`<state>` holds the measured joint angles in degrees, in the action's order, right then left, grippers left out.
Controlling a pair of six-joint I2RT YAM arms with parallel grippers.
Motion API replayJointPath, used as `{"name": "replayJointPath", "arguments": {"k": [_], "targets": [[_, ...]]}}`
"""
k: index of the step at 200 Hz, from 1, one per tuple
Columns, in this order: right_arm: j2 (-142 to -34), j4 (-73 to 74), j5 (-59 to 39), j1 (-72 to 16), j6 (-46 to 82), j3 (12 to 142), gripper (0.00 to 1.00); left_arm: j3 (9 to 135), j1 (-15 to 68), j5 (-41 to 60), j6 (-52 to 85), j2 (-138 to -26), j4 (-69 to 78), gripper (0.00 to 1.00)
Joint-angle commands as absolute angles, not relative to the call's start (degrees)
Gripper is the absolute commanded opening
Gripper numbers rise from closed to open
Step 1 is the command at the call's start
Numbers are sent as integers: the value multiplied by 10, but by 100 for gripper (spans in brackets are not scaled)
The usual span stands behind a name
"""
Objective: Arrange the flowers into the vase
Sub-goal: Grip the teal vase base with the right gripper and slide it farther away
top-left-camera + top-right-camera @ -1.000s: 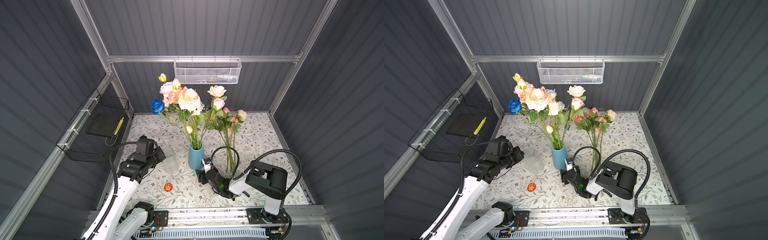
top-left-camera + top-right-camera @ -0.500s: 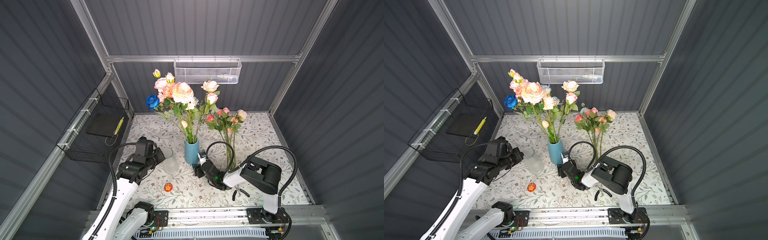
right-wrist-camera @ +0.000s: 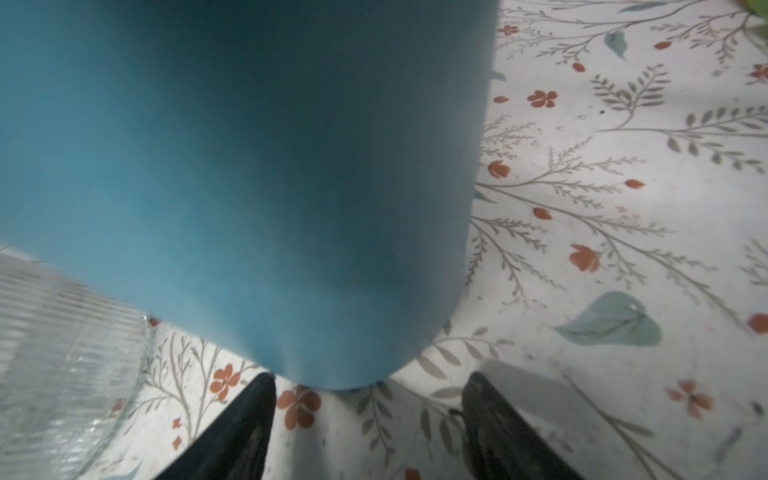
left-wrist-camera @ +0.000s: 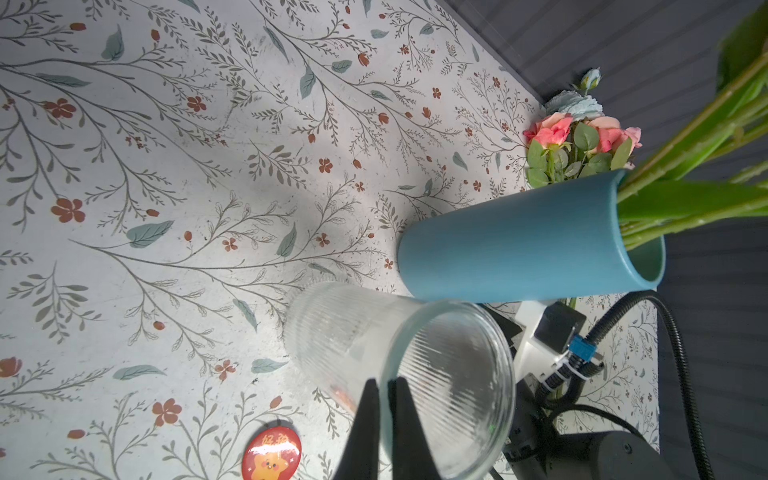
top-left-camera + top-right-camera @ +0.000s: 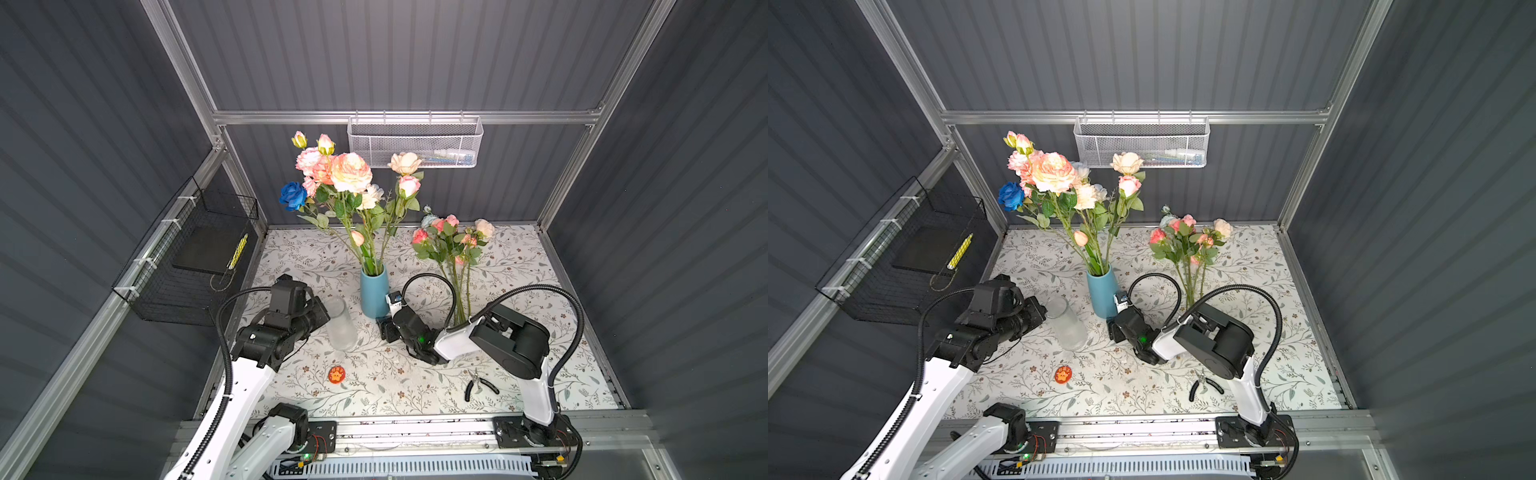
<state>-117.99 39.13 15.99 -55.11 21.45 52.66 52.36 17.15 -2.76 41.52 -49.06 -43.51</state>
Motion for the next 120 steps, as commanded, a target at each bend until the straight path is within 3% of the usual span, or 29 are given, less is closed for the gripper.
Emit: {"name": "replayJointPath", "arguments": {"k": [1, 120], "targets": [[-1217, 301, 129, -542, 215, 543, 73, 526, 171, -19, 401, -484, -451, 0], [-1288, 239, 101, -524, 215, 677, 73, 532, 171, -22, 396, -482, -462, 0]]}}
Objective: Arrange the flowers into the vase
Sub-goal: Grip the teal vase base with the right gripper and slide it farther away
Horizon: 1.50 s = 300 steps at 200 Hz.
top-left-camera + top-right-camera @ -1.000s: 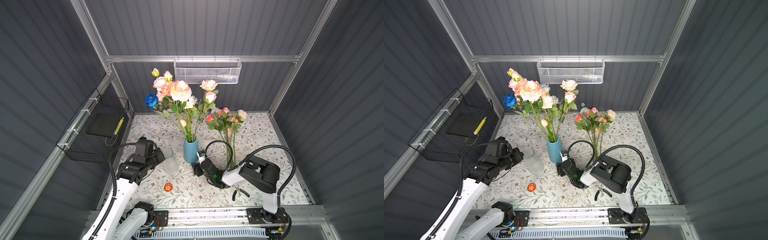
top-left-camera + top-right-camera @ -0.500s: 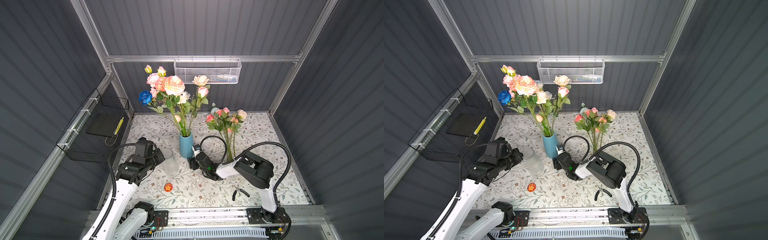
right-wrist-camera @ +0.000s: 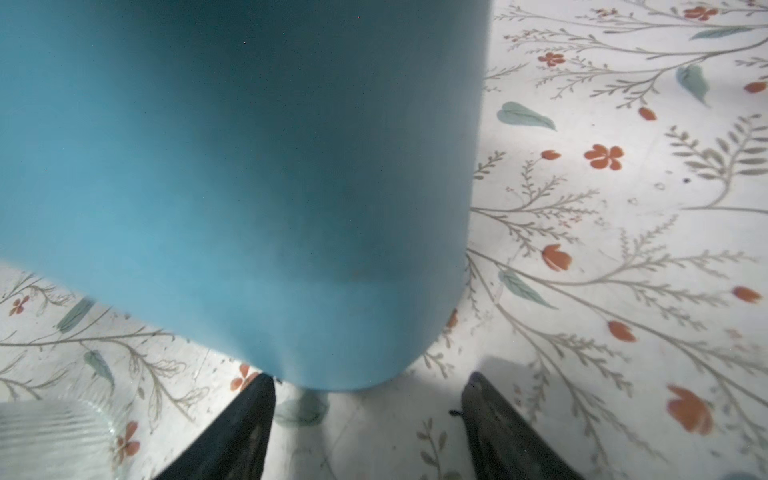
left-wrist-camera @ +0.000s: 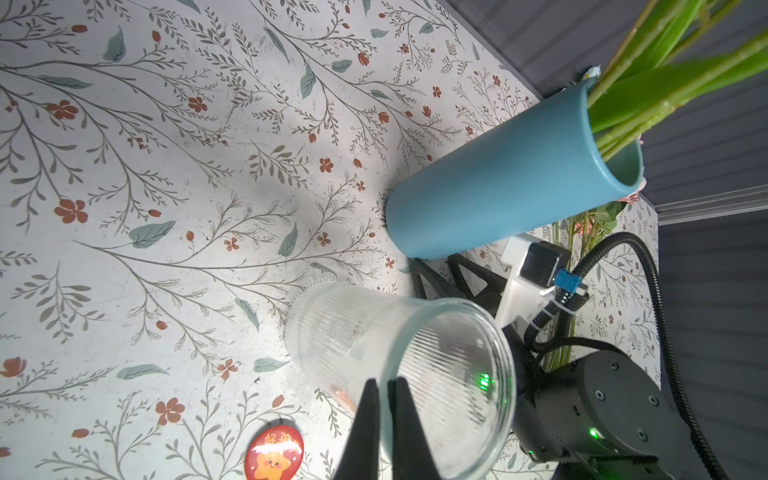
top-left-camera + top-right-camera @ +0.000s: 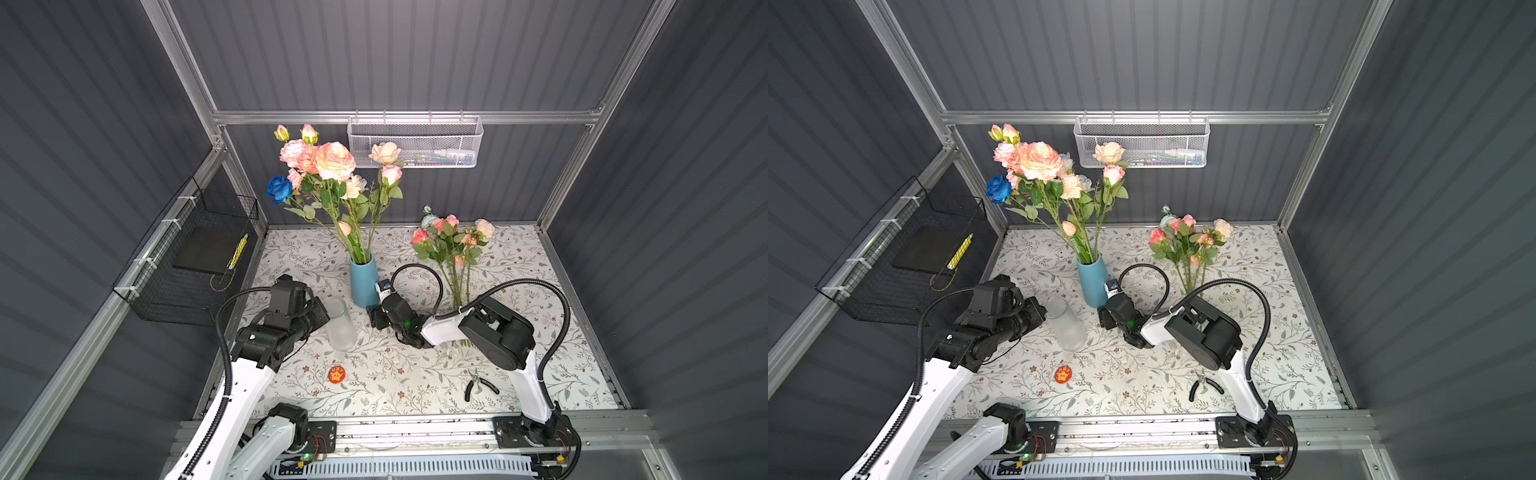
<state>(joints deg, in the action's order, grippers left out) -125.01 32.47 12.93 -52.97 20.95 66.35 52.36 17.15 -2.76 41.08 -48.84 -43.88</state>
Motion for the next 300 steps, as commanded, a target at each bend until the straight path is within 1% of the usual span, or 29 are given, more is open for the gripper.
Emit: {"name": "replayJointPath", "arguments": {"k": [1, 31, 115, 174, 243, 271, 300], "targets": [[-1289, 239, 101, -524, 215, 678, 73, 532, 171, -22, 396, -482, -462, 0], [-1306, 232, 94, -525, 226, 698, 74, 534, 171, -24, 393, -480, -466, 0], [-1296, 244, 100, -525, 228, 682, 75, 527, 171, -20, 395, -481, -461, 0], [-1275, 273, 98, -525, 233, 646, 80, 527, 171, -15, 395, -483, -457, 0], [-1222, 311, 120, -537, 249, 554, 80, 523, 171, 7, 396, -489, -438, 0], [-1167, 349, 147, -542, 276, 471, 80, 529, 171, 29, 393, -499, -430, 0], [-1080, 373, 197, -542, 304, 376, 79, 526, 186, 51, 403, -509, -407, 0]]}}
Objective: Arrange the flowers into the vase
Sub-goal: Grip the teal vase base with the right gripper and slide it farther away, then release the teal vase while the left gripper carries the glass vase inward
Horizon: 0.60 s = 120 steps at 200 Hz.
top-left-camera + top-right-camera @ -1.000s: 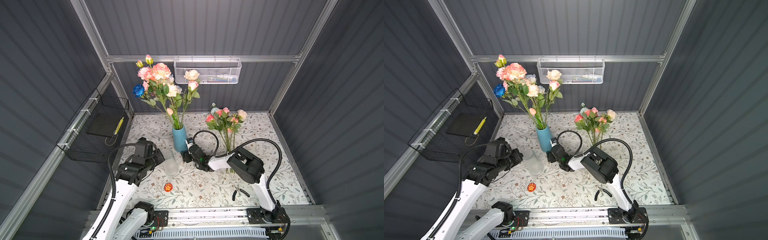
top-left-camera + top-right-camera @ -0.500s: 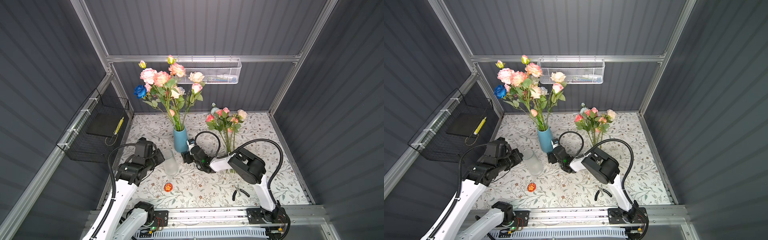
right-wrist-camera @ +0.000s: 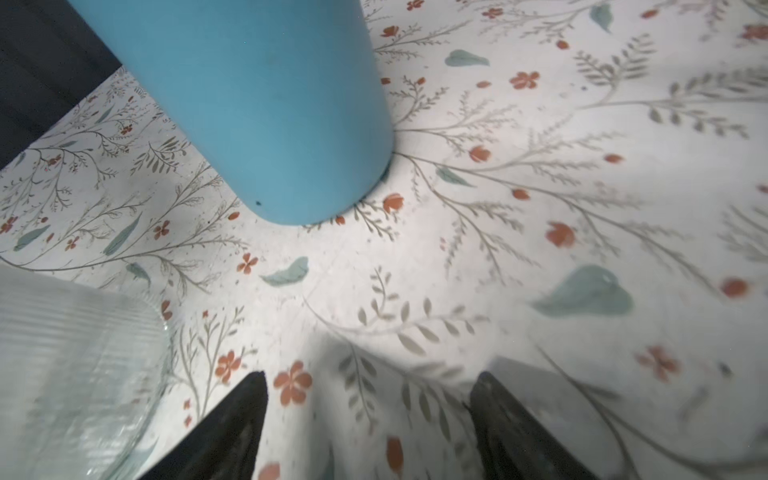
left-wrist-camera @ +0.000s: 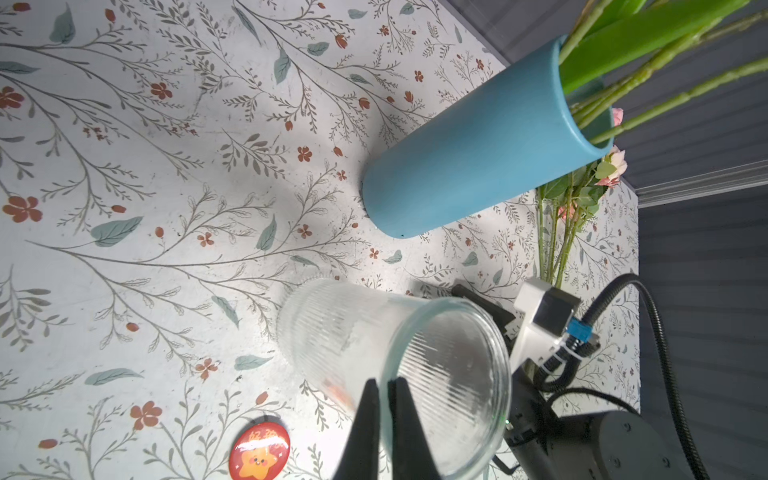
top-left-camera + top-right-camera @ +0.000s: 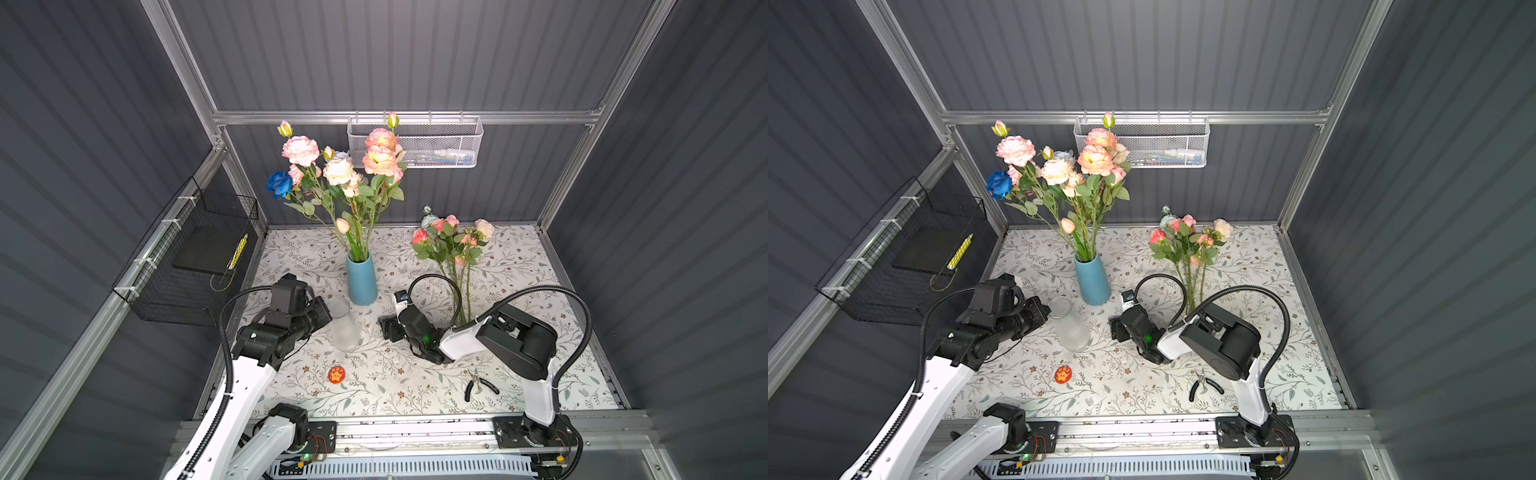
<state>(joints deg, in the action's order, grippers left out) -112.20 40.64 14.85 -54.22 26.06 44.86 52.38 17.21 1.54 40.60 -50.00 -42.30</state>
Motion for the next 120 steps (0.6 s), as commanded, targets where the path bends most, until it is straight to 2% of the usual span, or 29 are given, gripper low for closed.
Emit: {"name": "replayJointPath", "arguments": {"k": [1, 54, 120], "targets": [[-1076, 373, 199, -542, 304, 373, 79, 526, 188, 51, 403, -509, -406, 0], [-896, 320, 291, -542, 330, 262, 79, 520, 307, 13, 452, -541, -354, 0], [-673, 180, 379, -542, 359, 191, 80, 569, 502, -98, 469, -638, -318, 0]]}}
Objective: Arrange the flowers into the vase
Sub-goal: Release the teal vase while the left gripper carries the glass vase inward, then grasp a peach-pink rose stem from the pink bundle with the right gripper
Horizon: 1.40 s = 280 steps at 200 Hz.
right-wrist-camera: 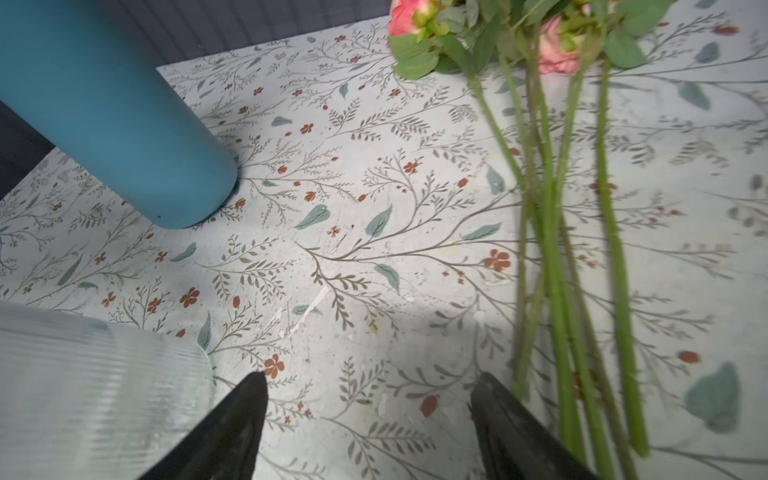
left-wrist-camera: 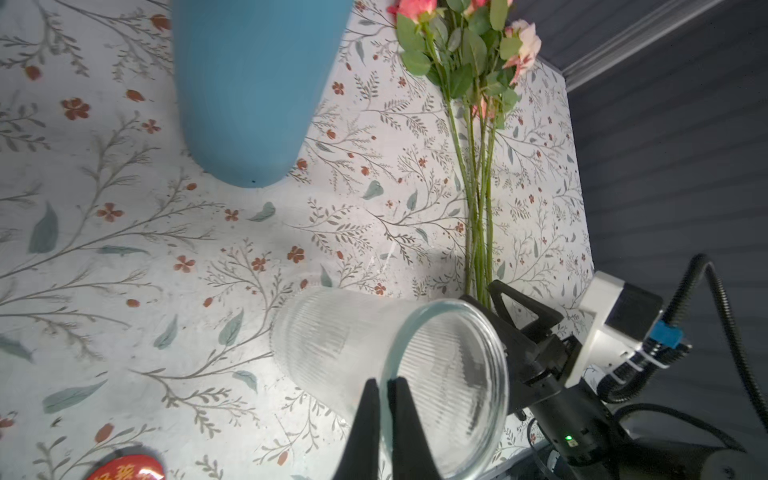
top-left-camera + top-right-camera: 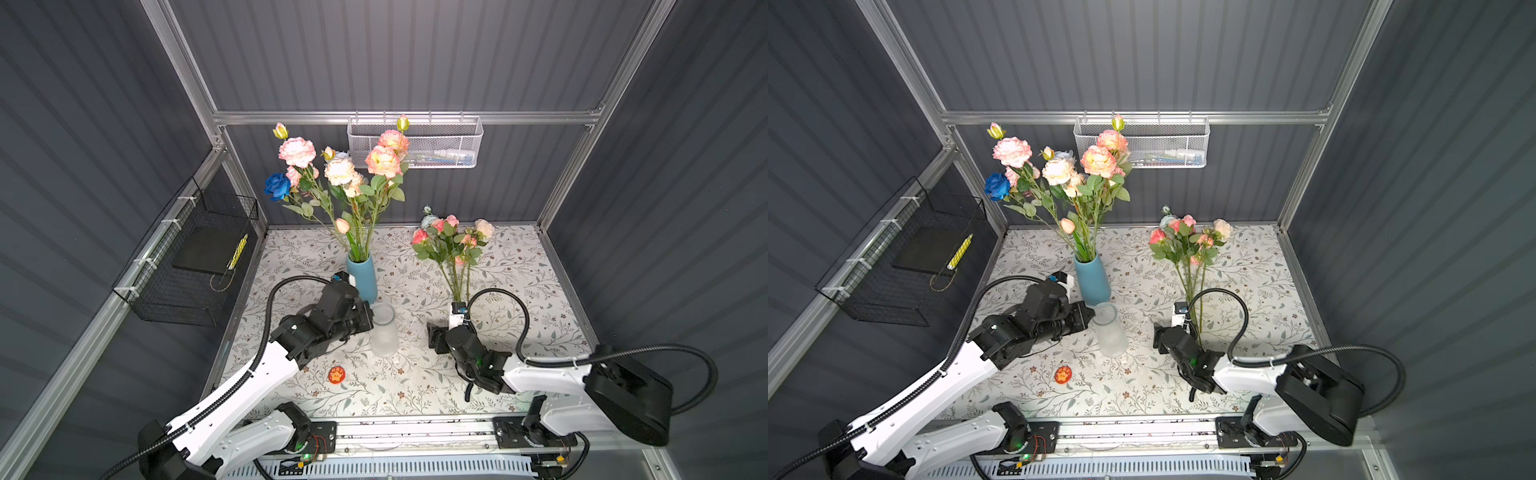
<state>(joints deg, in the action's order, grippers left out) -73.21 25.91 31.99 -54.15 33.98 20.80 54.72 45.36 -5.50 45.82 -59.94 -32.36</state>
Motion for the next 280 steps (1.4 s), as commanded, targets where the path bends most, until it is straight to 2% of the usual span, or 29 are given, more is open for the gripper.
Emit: {"name": "replayJointPath", "arguments": {"k": [1, 59, 82, 103, 139, 171, 196, 242, 280], "targets": [[-669, 178, 381, -542, 359, 190, 80, 569, 504, -98, 470, -640, -317, 0], [-456, -30, 444, -531, 382, 204, 79, 596, 546, -81, 465, -704, -287, 0], [-414, -73, 385, -493, 391, 231, 79, 595, 549, -78, 461, -709, -282, 28], [-442, -127, 310, -439, 405, 281, 76, 598, 549, -81, 455, -705, -279, 45], [-581, -174, 193, -354, 373, 383, 73, 630, 549, -104, 431, -677, -288, 77], [-731, -178, 133, -282, 355, 461, 69, 655, 549, -119, 386, -631, -282, 99], [-815, -161, 96, -226, 355, 503, 64, 636, 549, -132, 362, -576, -267, 100], [-939, -181, 107, -164, 348, 607, 51, 535, 549, -168, 352, -443, -224, 100], [-1028, -192, 91, -148, 313, 688, 51, 485, 549, -185, 362, -391, -228, 100]]}}
